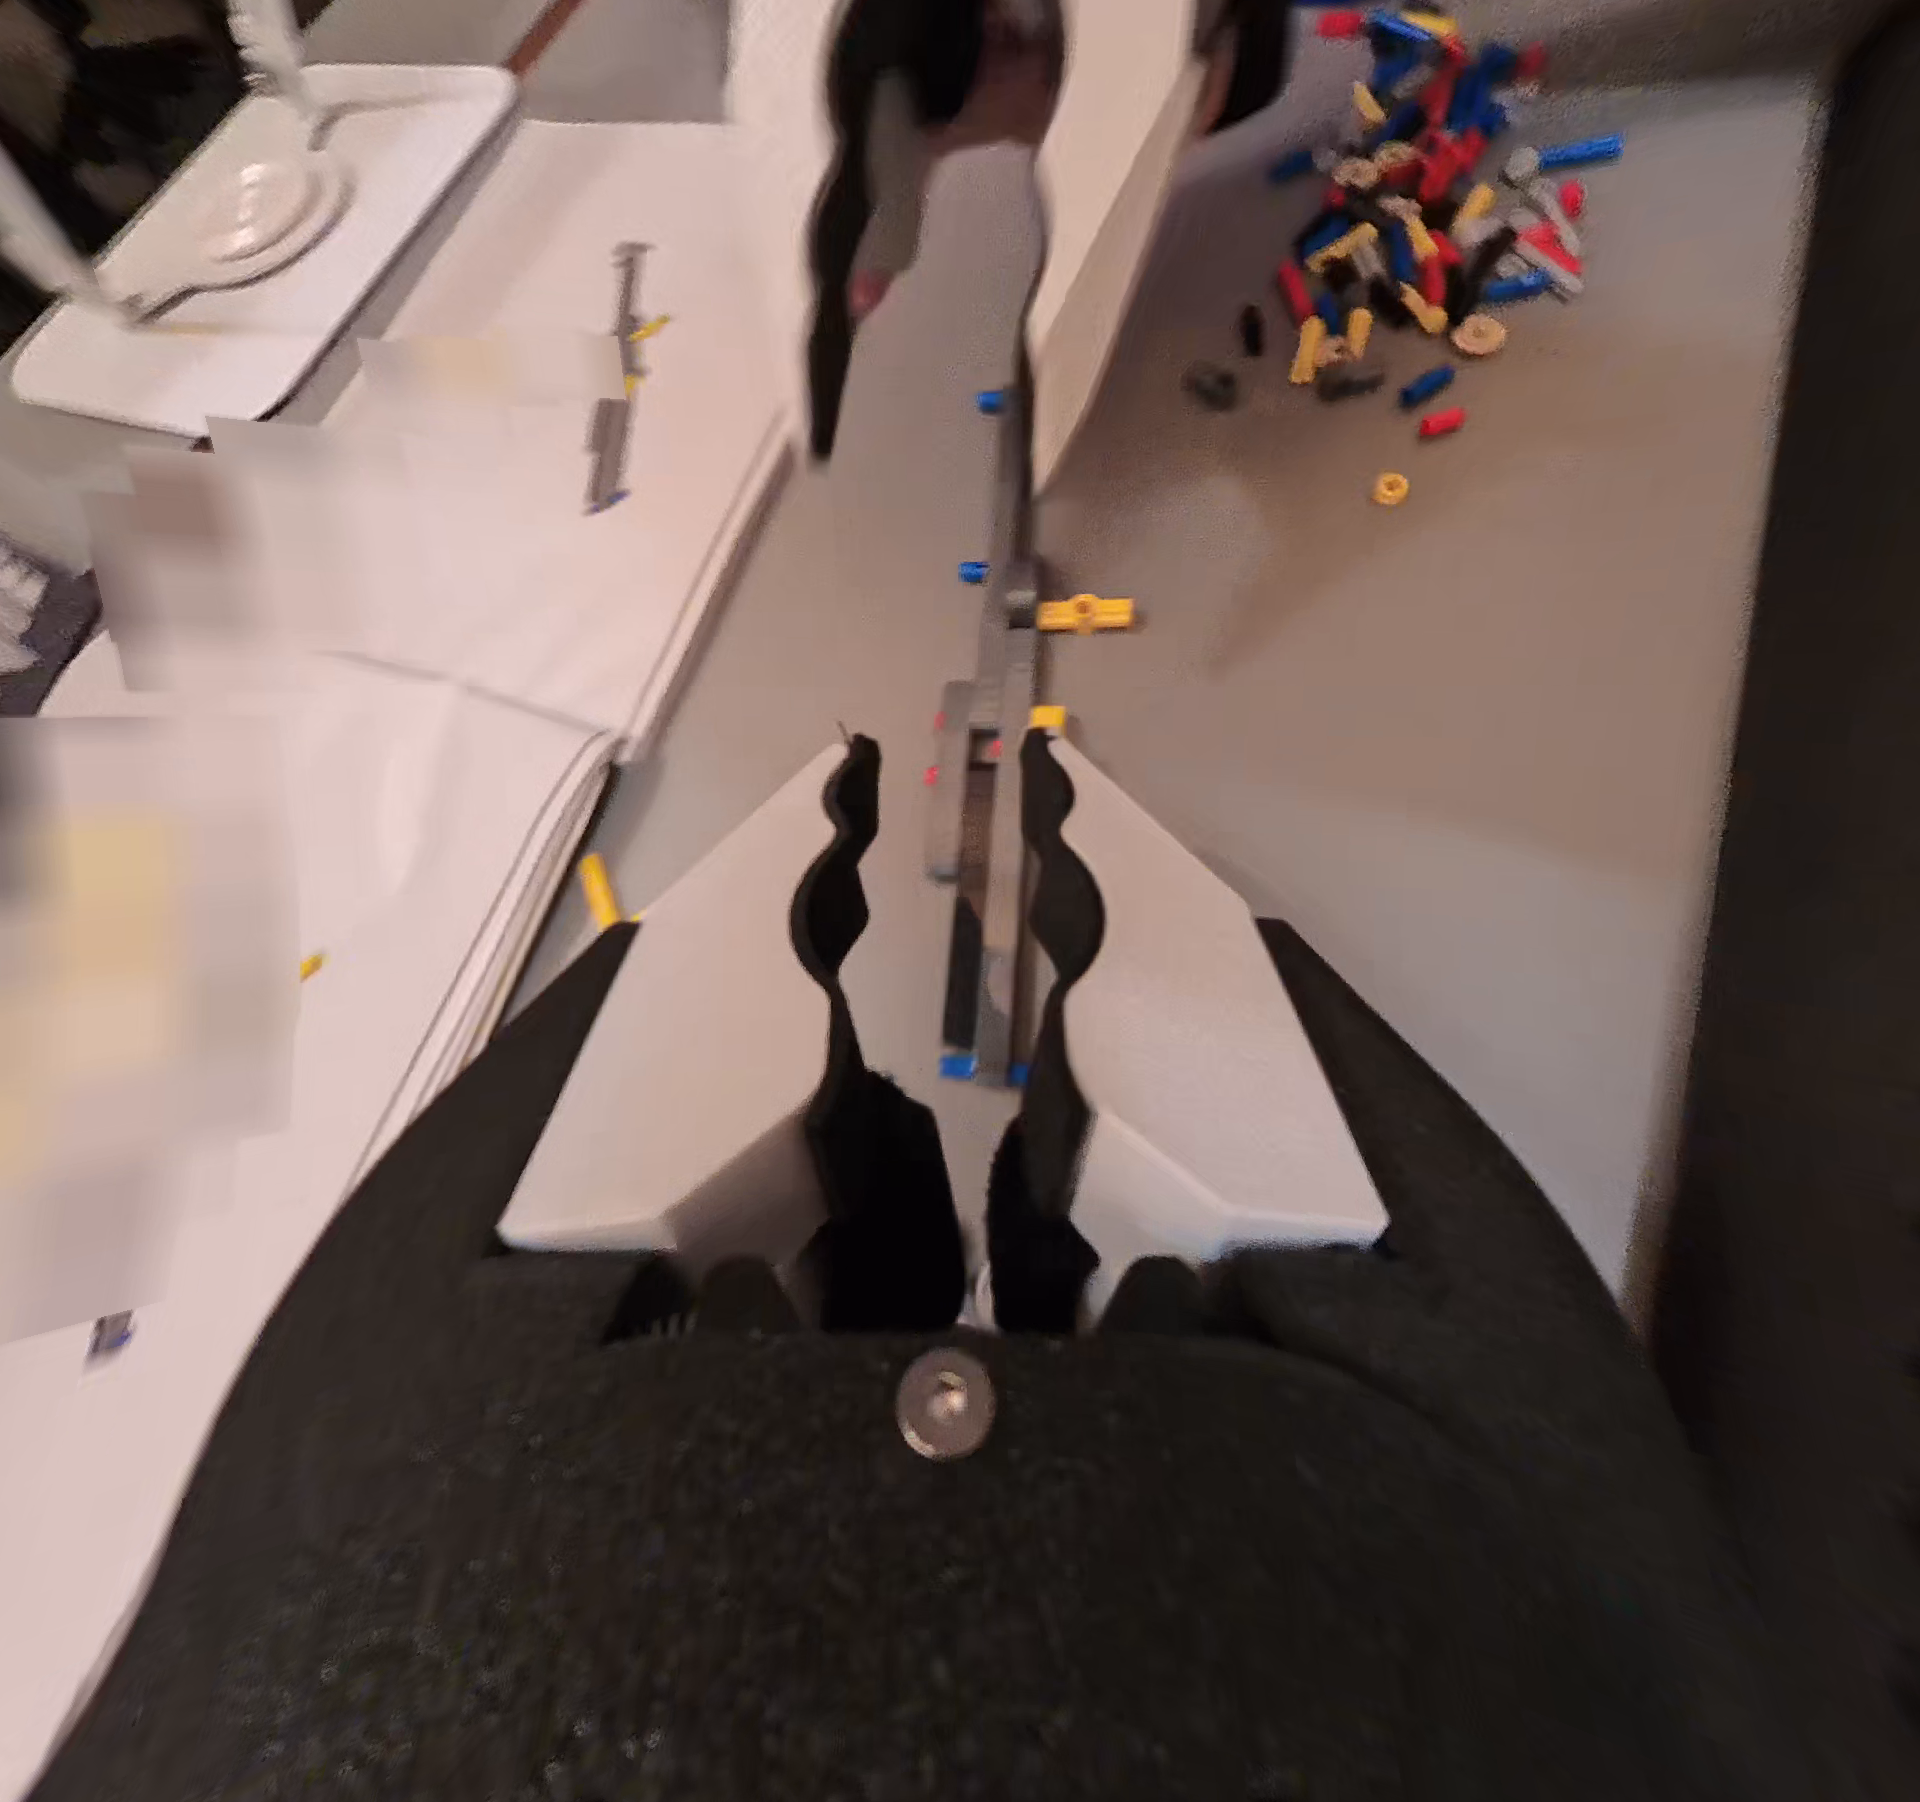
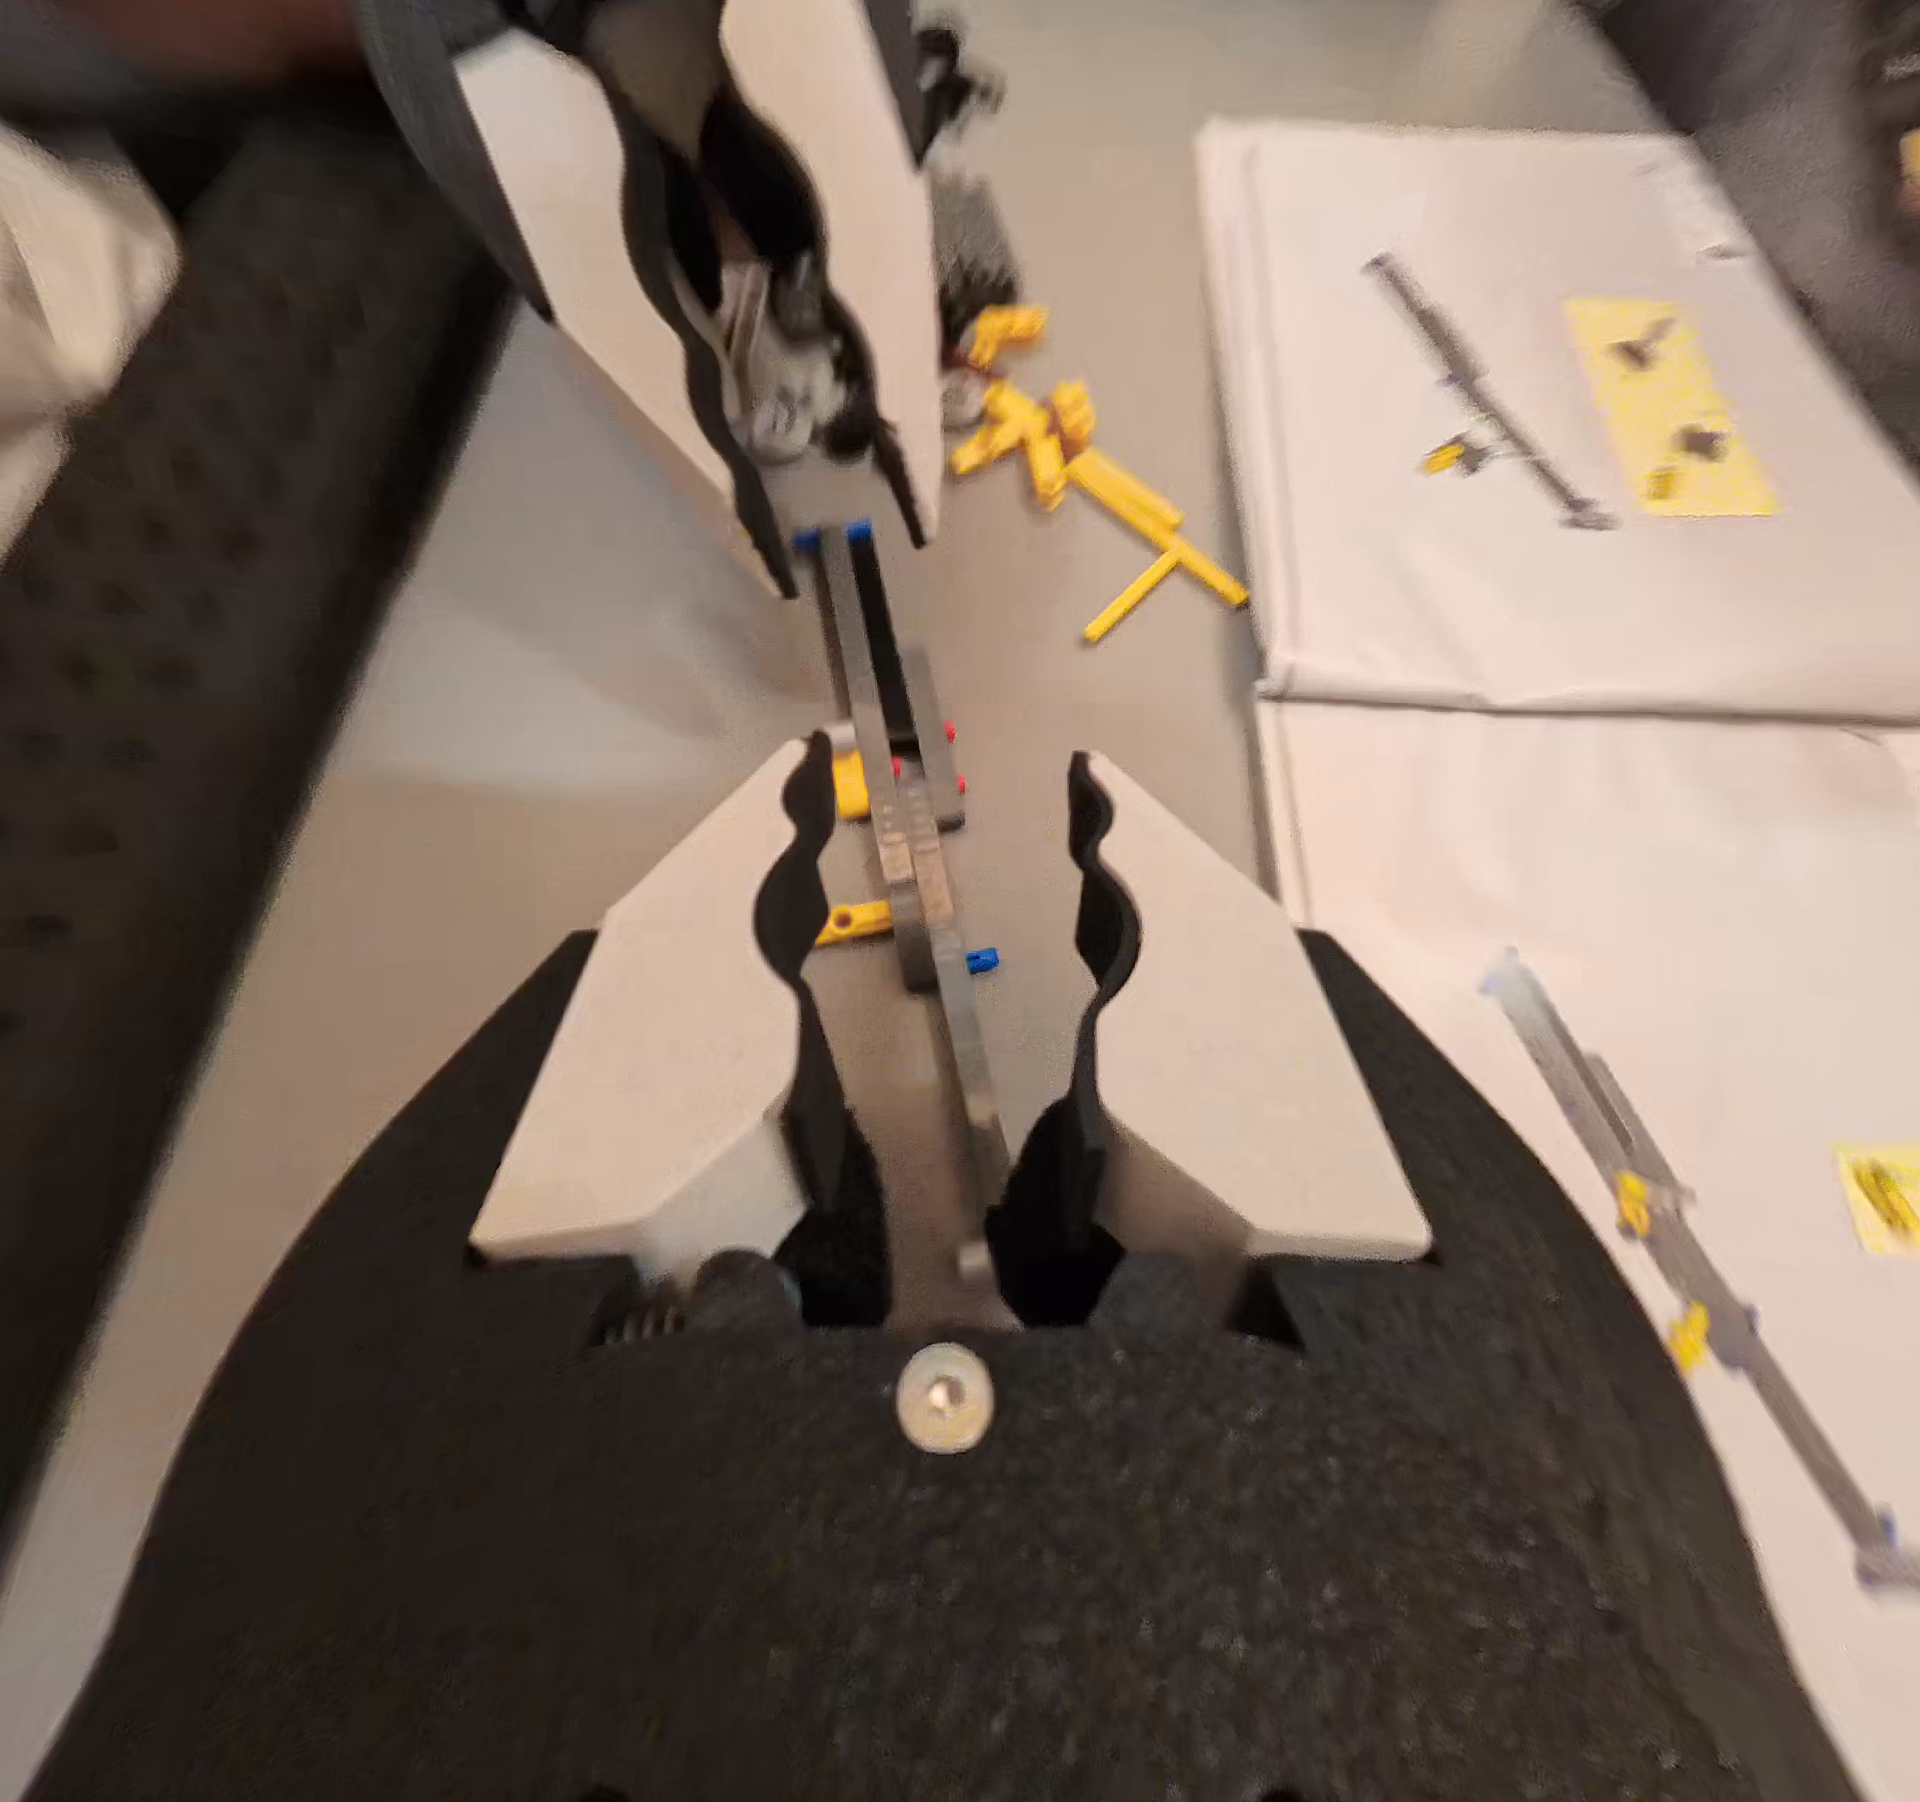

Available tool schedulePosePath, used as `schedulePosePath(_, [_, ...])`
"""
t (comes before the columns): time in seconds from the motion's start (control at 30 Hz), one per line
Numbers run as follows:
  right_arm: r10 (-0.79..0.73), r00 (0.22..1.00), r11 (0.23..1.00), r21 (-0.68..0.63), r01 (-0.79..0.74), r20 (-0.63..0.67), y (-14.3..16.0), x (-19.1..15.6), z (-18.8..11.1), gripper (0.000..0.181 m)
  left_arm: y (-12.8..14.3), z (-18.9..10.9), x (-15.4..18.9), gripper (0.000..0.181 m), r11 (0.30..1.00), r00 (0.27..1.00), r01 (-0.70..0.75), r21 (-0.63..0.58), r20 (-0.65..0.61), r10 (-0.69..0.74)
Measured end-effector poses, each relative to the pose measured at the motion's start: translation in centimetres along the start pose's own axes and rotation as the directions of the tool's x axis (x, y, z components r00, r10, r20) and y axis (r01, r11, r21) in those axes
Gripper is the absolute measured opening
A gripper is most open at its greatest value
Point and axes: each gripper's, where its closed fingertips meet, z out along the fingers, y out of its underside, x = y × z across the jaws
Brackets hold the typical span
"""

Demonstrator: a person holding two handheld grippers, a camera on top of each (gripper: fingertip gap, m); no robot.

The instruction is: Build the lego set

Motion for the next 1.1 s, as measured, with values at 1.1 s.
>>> schedulePosePath(1.1, [0.575, 0.249, 0.816, 0.526, -0.238, -0.779, 5.8, -2.4, -11.9, 0.029, -9.7, 16.7, -4.6, 0.048, 0.965, 0.985, -0.169, -0.200, -0.078, 0.156])
